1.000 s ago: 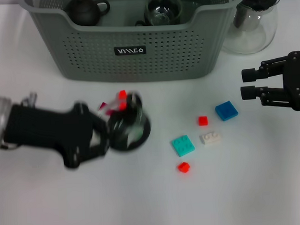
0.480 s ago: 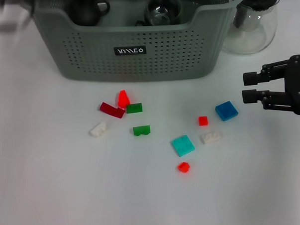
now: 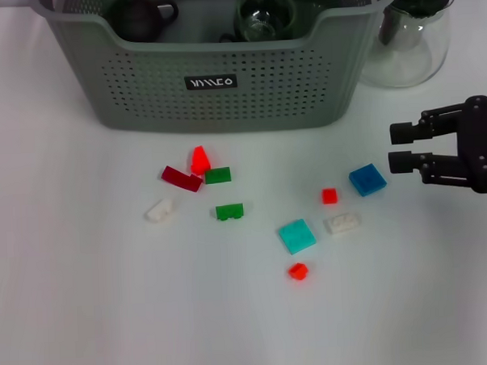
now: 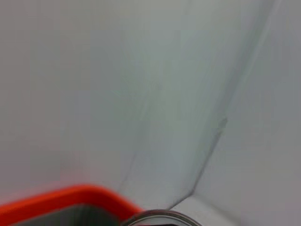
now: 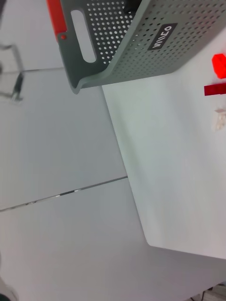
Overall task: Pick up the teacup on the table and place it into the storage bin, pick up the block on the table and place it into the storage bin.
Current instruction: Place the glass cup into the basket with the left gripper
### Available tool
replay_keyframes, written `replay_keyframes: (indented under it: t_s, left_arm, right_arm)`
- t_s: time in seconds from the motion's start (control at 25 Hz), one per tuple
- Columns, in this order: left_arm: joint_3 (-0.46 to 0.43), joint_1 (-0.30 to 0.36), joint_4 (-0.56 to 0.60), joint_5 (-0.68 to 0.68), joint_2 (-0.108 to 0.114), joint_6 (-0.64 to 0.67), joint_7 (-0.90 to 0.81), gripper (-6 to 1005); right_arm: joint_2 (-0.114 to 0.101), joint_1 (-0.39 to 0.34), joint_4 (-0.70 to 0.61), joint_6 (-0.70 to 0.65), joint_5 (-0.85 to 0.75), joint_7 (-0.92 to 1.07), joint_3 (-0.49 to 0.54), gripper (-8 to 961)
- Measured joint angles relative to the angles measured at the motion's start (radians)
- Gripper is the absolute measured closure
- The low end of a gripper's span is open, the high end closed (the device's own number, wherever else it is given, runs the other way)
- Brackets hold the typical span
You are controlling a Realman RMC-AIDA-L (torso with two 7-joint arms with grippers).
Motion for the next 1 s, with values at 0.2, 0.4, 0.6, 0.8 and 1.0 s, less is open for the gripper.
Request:
replay_keyframes:
  t_s: [0.2, 0.4, 0.6, 0.8, 1.0]
  left_arm:
    - [0.145, -0.054, -0.109, 0.064, -0.034, -0.226, -0.007, 948]
    - [0.186, -0.095, -0.216, 0.111, -0.056, -0.349, -0.009, 939]
    - [0.214, -0.109, -0.271, 0.113, -0.062, -0.419, -0.011, 917]
    - [0.224, -0.113, -0.278, 0.113, -0.061, -0.426, -0.038, 894]
    - [0.212, -0.102, -0.247, 0.108, -0.062, -0.387, -0.042, 755]
  right_arm:
    - [0.003, -0.002, 0.001, 0.003, -0.004, 0.0, 0.0, 541]
    - [0.003, -0.003, 0.001, 0.005, -0.004, 0.0, -0.001, 541]
    - [0.003, -0.003, 0.001, 0.005, -0.004, 0.0, -0.001, 541]
    - [0.003, -0.003, 0.001, 0.004, -0.004, 0.0, -0.001, 540]
    - [0.003, -0.003, 0.001, 0.003, -0.003, 0.0, -0.001, 539]
